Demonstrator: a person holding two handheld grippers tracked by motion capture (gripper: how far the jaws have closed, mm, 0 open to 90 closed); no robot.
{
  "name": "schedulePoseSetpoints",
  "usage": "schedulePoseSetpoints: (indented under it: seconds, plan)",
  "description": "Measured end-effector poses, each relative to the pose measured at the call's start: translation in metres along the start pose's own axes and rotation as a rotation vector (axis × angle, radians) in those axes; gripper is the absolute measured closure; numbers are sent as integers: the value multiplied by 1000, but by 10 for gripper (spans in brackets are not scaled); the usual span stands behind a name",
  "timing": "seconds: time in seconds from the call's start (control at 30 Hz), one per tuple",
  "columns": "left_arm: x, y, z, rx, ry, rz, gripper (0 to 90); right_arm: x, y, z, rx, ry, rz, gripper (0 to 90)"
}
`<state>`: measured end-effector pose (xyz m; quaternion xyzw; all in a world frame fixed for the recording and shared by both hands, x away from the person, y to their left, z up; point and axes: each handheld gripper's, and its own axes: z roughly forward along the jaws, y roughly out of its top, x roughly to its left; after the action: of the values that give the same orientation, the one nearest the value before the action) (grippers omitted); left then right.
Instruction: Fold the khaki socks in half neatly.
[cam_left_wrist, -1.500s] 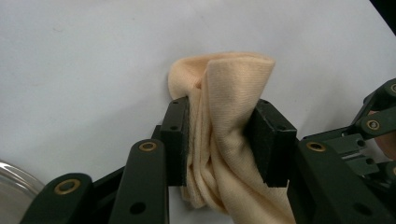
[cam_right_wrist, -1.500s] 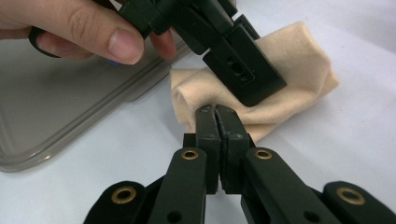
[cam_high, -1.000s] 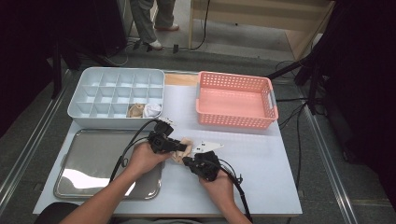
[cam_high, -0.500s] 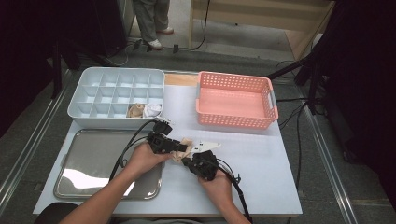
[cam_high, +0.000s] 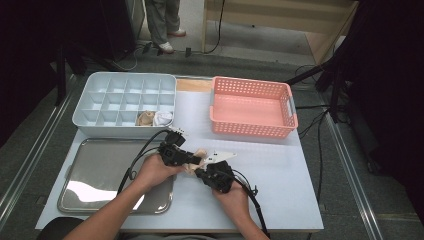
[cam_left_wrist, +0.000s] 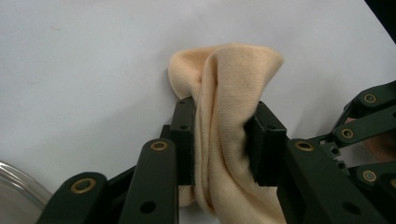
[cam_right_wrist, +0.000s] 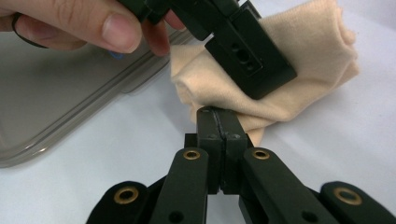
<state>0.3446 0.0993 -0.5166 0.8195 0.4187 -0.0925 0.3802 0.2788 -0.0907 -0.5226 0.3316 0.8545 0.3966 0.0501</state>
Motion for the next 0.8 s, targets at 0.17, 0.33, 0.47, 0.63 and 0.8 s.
schedulePoseSetpoints:
  seconds: [0.17,0.33,0.47,0.63,0.8]
  plan:
    - [2,1,-1,-3,-8,-33,714,-1,0,-2,8,12,3,885]
    - [1,3,-3,-13,-14,-37,721,-3,1,-5,11,15,9,869]
    - [1,6,-6,-27,-6,-20,722,-6,1,-7,8,16,15,851]
    - [3,8,-12,-39,1,-26,722,-10,1,-10,2,15,21,821]
    - [1,10,-20,-53,22,-5,721,-16,2,-15,-16,12,36,786]
